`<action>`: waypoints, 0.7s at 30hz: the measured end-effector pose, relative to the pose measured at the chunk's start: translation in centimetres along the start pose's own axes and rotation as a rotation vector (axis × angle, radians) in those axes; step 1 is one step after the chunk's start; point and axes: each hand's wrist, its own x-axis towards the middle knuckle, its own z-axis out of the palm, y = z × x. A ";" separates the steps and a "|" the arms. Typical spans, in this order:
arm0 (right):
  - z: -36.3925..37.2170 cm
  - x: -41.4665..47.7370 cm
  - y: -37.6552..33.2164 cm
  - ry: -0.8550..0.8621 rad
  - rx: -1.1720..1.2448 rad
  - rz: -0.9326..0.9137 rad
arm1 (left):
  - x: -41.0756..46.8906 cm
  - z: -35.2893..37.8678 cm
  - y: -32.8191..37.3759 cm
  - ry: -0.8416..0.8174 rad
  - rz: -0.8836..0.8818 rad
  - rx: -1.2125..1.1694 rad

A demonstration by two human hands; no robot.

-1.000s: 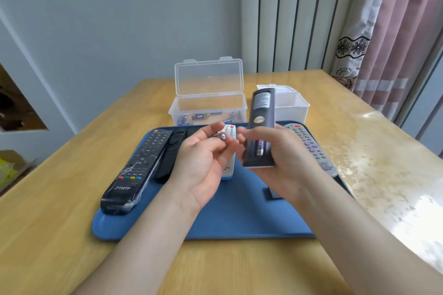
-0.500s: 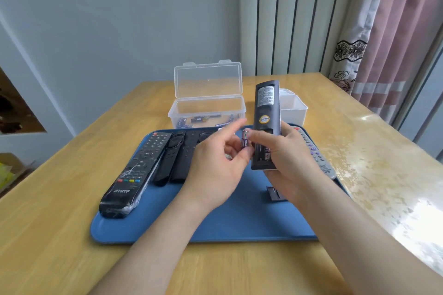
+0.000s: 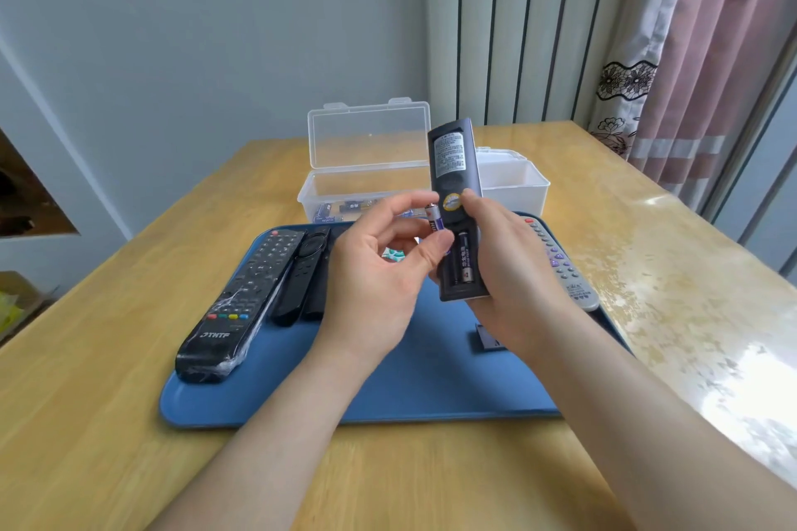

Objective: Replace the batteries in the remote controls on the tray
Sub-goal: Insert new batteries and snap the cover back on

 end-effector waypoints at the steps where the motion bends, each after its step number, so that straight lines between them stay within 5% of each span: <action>1: 0.0 0.0 0.0 -0.003 -0.018 -0.009 | -0.1 0.1 -0.1 0.002 0.028 0.040; 8: 0.0 0.0 -0.5 0.012 -0.022 -0.062 | -0.3 0.5 -0.4 0.037 0.242 0.403; 18: -0.2 -0.1 -0.9 0.077 -0.018 -0.057 | -0.3 0.4 -0.2 -0.052 0.277 0.328; 21: -0.4 0.1 -0.9 0.071 -0.007 -0.028 | -0.2 0.2 -0.4 -0.060 0.420 0.502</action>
